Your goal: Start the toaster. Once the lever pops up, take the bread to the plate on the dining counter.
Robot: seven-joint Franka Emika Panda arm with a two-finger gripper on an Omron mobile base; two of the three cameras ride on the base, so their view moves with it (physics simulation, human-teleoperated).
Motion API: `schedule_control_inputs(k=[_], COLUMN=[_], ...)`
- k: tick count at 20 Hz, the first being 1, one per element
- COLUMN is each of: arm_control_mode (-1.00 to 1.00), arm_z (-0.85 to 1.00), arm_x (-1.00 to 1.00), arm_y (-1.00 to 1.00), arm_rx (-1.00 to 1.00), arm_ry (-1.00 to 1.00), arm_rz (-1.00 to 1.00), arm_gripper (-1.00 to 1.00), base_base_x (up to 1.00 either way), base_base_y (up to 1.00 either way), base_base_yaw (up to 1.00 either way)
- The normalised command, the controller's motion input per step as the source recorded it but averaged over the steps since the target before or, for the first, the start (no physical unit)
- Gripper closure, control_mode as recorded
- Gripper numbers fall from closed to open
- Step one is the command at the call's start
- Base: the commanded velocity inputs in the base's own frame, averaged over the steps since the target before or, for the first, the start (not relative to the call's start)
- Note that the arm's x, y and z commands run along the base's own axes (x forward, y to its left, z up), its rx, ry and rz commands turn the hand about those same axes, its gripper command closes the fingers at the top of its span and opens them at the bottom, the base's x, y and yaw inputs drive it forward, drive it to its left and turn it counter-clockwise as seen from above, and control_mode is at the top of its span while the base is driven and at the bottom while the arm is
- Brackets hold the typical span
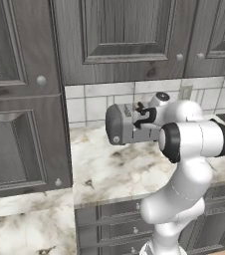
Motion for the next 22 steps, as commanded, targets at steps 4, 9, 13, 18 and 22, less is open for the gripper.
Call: schedule_control_inputs(k=[4,9,13,18,22], arm_control_mode=[-1.00,-1.00,-1.00,-1.00,-1.00], arm_z=[-0.18,-0.22,-0.21,-0.21,-0.20], arm_x=[0.00,0.00,0.00,0.00,0.00], arm_y=[0.05,0.00,0.00,0.00,0.00], arm_rx=[0.00,0.00,0.00,0.00,0.00], arm_ry=[0.00,0.00,0.00,0.00,0.00], arm_rz=[0.00,0.00,0.00,0.00,0.00], arm_gripper=[-1.00,-1.00,-1.00,-1.00,-1.00], base_base_x=[0.00,0.00,0.00,0.00,0.00], base_base_y=[0.00,0.00,0.00,0.00,0.00], base_base_yaw=[0.00,0.00,0.00,0.00,0.00])
